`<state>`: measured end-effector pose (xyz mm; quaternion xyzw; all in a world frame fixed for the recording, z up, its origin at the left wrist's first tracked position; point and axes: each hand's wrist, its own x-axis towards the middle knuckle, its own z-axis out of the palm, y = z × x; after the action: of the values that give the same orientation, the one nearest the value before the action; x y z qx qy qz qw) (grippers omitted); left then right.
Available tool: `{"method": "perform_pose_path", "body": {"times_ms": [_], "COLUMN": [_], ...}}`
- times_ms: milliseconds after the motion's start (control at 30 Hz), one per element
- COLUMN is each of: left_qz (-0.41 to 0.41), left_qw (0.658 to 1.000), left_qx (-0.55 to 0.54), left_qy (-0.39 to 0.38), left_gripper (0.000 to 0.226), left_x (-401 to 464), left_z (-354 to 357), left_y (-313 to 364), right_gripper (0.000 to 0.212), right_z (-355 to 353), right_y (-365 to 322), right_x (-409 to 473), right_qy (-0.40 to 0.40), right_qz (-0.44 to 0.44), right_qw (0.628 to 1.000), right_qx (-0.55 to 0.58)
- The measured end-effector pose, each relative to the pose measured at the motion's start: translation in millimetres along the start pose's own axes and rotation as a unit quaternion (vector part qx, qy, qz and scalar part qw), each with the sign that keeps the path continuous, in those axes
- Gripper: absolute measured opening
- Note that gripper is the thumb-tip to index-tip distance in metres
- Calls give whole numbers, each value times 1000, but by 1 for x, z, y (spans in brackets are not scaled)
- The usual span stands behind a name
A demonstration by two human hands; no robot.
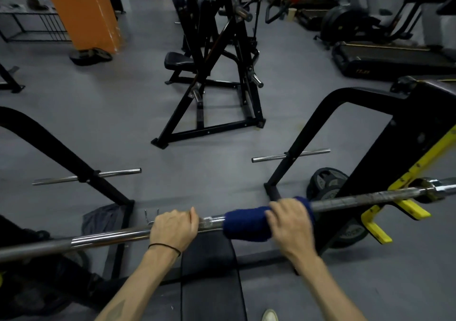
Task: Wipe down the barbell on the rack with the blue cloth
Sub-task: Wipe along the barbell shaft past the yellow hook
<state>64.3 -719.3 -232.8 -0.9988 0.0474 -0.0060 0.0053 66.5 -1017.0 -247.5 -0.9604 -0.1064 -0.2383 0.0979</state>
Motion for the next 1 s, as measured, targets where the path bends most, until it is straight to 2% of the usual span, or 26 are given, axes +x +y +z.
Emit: {"method": "perform_pose_path", "body": {"times_ms": [67,133,167,233,267,300,333,367,400,433,500,567,633,667,767,833,867,900,1000], "left_qz": [-17,-16,-40,-116,-123,-115,-73,-21,36,66,50,22,-7,-47,-93,-73,-57,-48,-42], "left_qw": [998,991,974,891,876,887,926,966,989,995,998,999,997,997,992,993,993,992,991], "left_qx": [-6,-14,-75,-232,-252,-235,-188,-108,-34,2,-36,-33,3,-17,-51,-49,-51,-61,-57], "left_qy": [-61,-130,-209,-372,-392,-380,-318,-233,-137,-78,2,32,73,65,62,81,91,102,110], "left_gripper": [54,40,36,34,33,32,29,28,34,45,71,65,60,57,56,54,52,51,52], "left_x": [4,16,26,38,40,41,37,28,16,4,-13,-16,-13,-9,-6,-8,-10,-11,-14], "left_z": [-21,-25,-29,-41,-40,-41,-41,-36,-24,-20,-6,1,1,-1,4,6,4,3,5], "left_y": [7,4,1,-1,-1,-1,-3,-5,-10,-12,-15,-9,1,3,5,1,-2,-3,-3], "right_gripper": [34,29,26,22,22,23,25,29,35,41,44,40,35,32,32,31,31,30,30], "right_z": [-8,3,12,21,23,25,23,20,14,9,-3,-5,10,16,26,22,17,12,-8], "right_y": [21,-21,-57,-128,-145,-142,-125,-99,-67,-34,25,37,-8,-42,-120,-101,-78,-50,25], "right_x": [-3,4,7,0,-5,-7,-3,-2,-2,-2,-2,-4,1,5,-8,-6,-4,-2,2], "right_qy": [11,41,45,17,2,-1,2,6,1,4,14,41,73,73,22,-1,-10,-12,18], "right_qz": [88,192,180,63,14,-22,-41,-38,-15,15,68,146,260,271,135,23,-5,-1,91], "right_qw": [996,980,982,995,995,994,993,995,997,999,998,988,963,959,987,996,997,998,996], "right_qx": [2,4,16,75,102,109,109,92,71,48,4,-2,16,33,87,83,74,55,7]}}
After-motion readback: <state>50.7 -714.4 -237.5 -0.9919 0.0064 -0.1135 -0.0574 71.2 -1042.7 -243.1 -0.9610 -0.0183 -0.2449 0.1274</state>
